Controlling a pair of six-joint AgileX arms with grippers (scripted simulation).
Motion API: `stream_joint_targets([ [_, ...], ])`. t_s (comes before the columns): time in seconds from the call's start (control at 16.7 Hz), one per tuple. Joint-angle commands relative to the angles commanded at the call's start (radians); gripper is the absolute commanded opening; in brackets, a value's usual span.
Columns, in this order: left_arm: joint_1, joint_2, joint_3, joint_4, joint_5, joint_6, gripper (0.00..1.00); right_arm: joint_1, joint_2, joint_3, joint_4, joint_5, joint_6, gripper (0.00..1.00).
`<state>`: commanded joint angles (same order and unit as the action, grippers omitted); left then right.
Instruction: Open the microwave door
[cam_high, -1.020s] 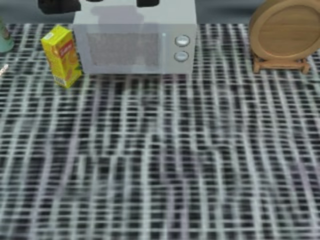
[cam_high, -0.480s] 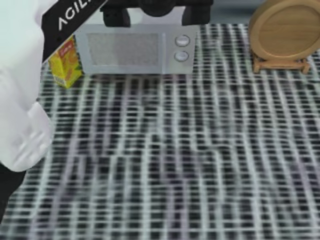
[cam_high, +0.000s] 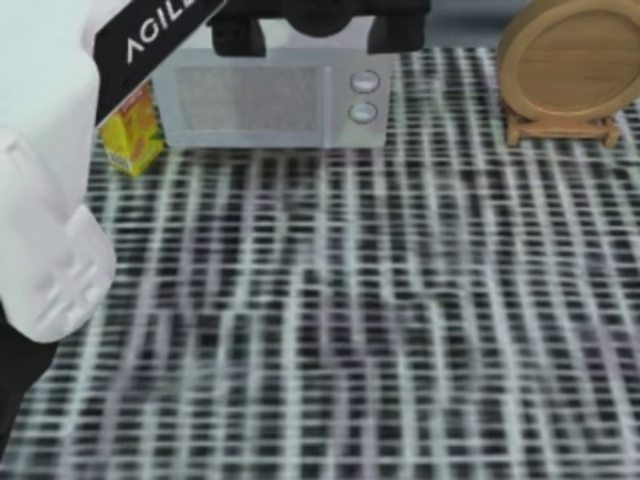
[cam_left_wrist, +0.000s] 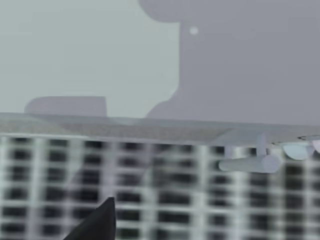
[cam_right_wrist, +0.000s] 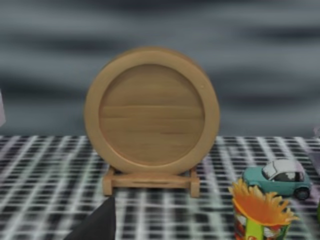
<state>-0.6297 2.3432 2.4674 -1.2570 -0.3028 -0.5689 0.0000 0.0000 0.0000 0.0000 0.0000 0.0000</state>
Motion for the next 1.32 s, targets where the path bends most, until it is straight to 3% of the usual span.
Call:
stream_joint_targets([
  [0.36,0.038,0.083,-0.093,0.192,0.018,0.038,1.0,0.0,0.0,0.0,0.0,0.0,0.0,1.0],
  [0.6,0.042,0.09,-0.099,0.204,0.019,0.041,1.0,0.0,0.0,0.0,0.0,0.0,0.0,1.0],
  [1.32,0.042,0.09,-0.099,0.204,0.019,0.041,0.1,0.0,0.0,0.0,0.0,0.0,0.0,1.0],
])
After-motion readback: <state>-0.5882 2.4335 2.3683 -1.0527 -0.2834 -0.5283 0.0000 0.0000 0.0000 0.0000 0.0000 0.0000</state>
